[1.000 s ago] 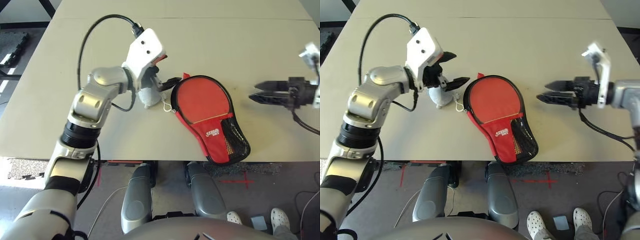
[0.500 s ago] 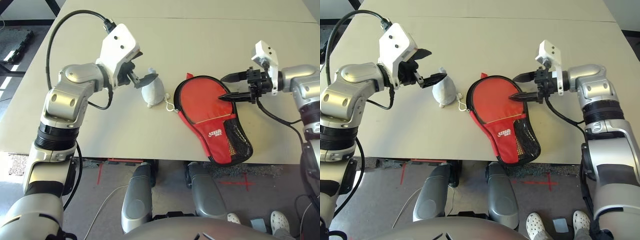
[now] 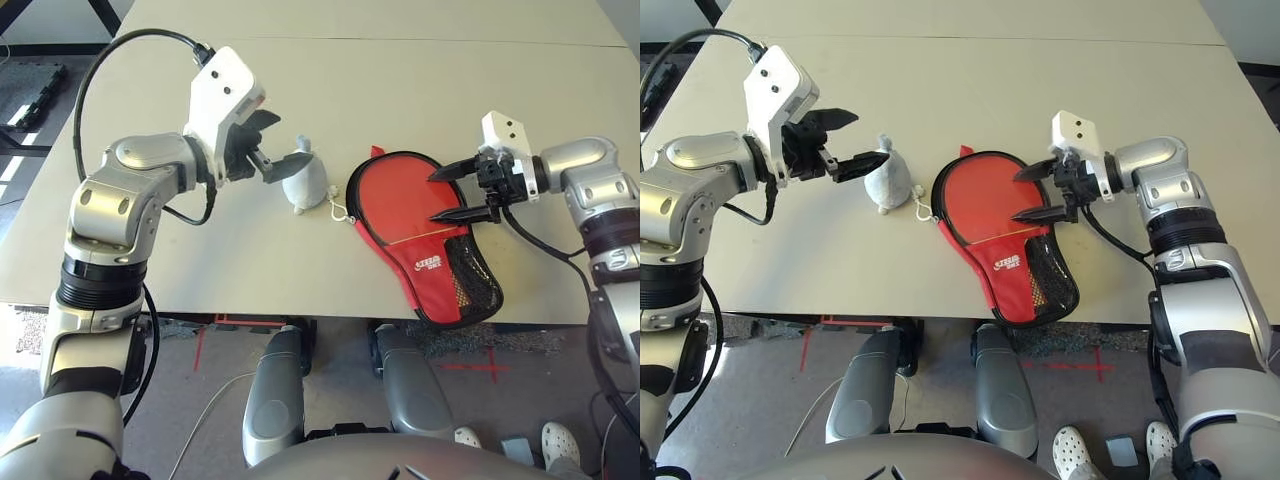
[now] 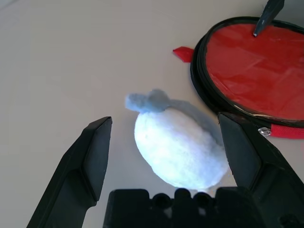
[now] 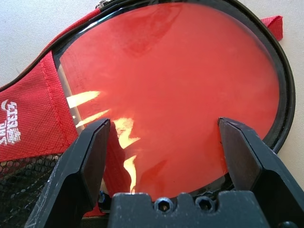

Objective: Store the ping-pong paddle in its case and zip it.

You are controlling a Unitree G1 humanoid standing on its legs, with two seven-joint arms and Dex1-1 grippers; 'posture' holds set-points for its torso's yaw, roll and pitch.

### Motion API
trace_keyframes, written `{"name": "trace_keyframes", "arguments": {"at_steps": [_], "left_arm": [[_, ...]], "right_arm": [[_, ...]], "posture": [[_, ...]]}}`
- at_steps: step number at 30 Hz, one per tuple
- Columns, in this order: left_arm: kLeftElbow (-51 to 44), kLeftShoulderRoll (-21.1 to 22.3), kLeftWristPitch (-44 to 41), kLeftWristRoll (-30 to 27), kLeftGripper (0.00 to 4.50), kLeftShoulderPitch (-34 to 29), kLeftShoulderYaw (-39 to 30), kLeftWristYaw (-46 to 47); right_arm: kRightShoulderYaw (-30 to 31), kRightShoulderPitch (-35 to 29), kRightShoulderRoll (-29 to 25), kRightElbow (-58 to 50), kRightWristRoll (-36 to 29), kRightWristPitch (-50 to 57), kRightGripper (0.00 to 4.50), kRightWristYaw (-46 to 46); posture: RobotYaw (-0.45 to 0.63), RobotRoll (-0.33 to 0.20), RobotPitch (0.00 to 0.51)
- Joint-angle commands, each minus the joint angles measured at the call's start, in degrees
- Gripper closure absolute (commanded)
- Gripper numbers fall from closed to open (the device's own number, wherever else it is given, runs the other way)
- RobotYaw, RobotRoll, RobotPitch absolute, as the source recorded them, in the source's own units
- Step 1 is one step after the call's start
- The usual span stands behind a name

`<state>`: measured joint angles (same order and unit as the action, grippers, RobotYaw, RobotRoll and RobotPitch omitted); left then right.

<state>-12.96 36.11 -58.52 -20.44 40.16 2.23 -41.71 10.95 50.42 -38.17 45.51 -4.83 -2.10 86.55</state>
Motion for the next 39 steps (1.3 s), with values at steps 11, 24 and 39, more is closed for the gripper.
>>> {"name": "trace_keyframes", "arguments": {"at_steps": [11,24,39], "left_arm": [[3.5,-6.5,-13.6,-3.4,0.00,1.5,-1.1,7.6],[6.2,-7.9,-12.1,-3.1,2.90,2.0,0.5,8.6],[22.6,-8.3,3.9,5.0,4.49,10.7,6.4,8.1]], "right_arm": [[2.1,-3.4,0.8,3.6,4.4,-1.9,0.02,-1.1],[1.6,-4.5,0.7,2.6,4.5,-1.9,0.00,-2.2],[2.8,-5.8,0.2,2.0,6.3,-3.1,0.00,-3.5]], "posture": [[0.07,0.000,0.269],[0.05,0.000,0.269],[0.05,0.000,0.279]]}}
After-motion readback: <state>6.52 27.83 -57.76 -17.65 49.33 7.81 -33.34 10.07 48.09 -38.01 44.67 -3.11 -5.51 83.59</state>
